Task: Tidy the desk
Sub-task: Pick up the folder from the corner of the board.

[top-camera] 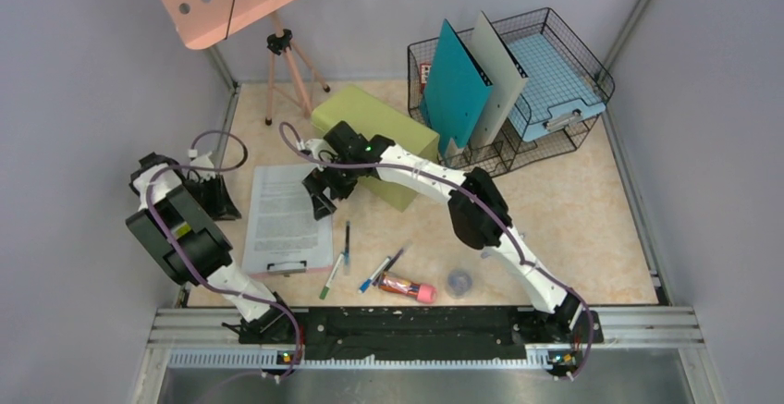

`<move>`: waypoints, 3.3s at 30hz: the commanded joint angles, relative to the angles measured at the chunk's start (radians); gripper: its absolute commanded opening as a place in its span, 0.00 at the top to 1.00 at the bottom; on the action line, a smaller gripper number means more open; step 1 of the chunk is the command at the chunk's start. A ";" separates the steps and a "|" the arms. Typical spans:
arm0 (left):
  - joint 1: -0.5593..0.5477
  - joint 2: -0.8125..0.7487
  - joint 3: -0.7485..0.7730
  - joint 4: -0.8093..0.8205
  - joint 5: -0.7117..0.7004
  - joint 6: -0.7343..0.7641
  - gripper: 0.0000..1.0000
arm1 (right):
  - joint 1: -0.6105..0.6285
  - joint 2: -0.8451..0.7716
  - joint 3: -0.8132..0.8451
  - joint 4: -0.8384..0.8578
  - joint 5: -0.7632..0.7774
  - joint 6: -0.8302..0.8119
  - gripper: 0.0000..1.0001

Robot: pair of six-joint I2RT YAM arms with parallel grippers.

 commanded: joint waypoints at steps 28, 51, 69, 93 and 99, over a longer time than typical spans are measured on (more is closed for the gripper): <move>0.062 -0.077 -0.352 -0.010 -0.136 0.230 0.52 | 0.138 -0.141 -0.210 0.005 0.212 -0.294 0.13; 0.117 -0.082 -0.204 -0.186 0.047 0.241 1.00 | 0.125 -0.176 -0.189 0.001 0.217 -0.293 0.14; 0.122 -0.186 -0.154 -0.222 0.054 0.222 1.00 | 0.121 -0.181 -0.173 0.003 0.244 -0.263 0.13; 0.122 -0.267 0.017 -0.392 0.244 0.002 1.00 | 0.156 -0.283 -0.233 0.163 0.103 -0.272 0.11; 0.120 -0.266 0.043 -0.406 0.270 -0.047 1.00 | 0.164 -0.381 -0.337 0.199 0.129 -0.312 0.11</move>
